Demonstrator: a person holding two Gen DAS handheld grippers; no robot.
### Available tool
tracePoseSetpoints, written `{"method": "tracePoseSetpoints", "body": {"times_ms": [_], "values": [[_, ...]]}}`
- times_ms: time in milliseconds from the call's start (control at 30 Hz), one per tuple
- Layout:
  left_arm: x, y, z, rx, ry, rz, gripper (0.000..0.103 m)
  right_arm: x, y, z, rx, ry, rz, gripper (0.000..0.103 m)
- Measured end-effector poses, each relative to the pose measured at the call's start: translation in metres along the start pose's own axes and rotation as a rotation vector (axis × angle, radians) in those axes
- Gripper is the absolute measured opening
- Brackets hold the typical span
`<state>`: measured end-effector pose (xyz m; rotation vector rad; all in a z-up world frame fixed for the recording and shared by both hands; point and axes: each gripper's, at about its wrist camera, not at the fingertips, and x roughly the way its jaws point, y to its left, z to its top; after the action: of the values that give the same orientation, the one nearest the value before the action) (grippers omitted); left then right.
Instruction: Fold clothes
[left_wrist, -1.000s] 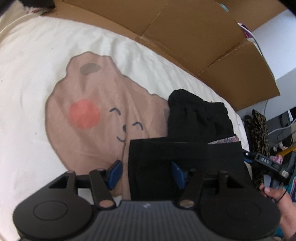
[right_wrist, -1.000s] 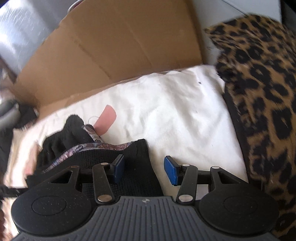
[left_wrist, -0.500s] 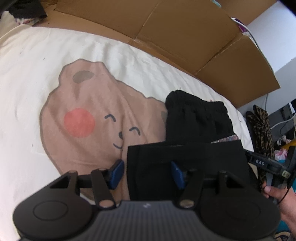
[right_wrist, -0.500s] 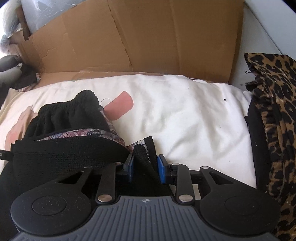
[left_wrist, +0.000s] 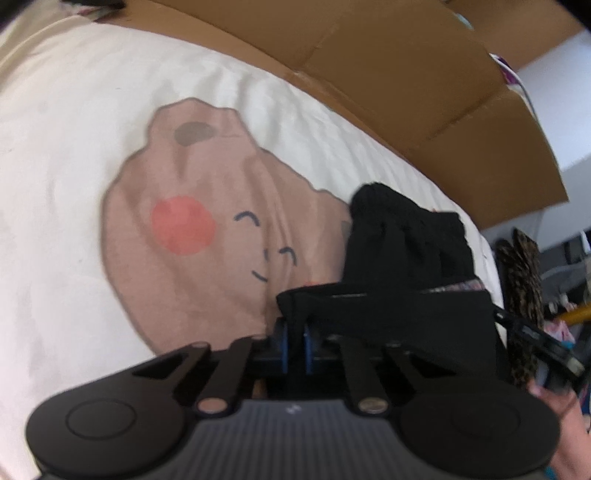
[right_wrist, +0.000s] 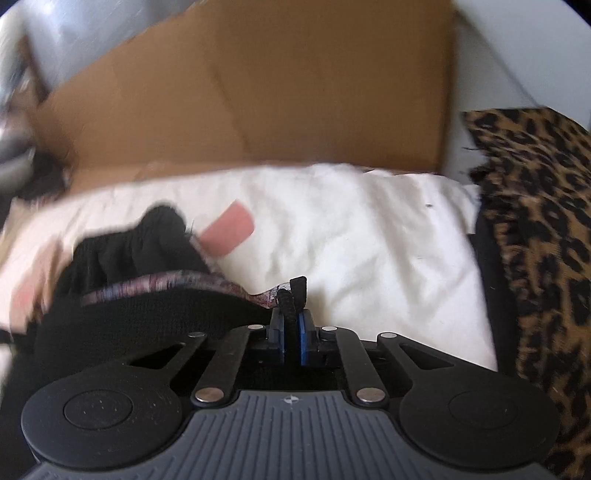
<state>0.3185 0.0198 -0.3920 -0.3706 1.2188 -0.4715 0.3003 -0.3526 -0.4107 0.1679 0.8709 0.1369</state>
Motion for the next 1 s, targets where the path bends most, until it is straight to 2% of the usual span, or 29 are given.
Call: {"method": "tracePoseSetpoints", "body": {"times_ms": [133,367,667,833,1000], "values": [[-0.01,-0.012,0.005,-0.009,-0.004,0.042,0.007,-0.013,0.002,0.003,0.025,-0.026,0.016,0.006],[-0.032,-0.023,0.008,-0.025,-0.044,0.054,0.007,-0.036,-0.005,0.01,0.093,-0.072,0.061,0.005],[-0.057,-0.026,0.0,-0.039,-0.094,0.028,0.006,-0.056,-0.007,0.013,0.083,-0.116,0.079,0.005],[-0.067,-0.036,-0.002,0.017,-0.141,0.002,0.006,-0.059,-0.009,0.017,0.096,-0.13,0.085,0.005],[-0.073,-0.033,-0.005,0.01,-0.176,-0.026,0.006,-0.062,-0.01,0.017,0.097,-0.145,0.078,0.005]]}}
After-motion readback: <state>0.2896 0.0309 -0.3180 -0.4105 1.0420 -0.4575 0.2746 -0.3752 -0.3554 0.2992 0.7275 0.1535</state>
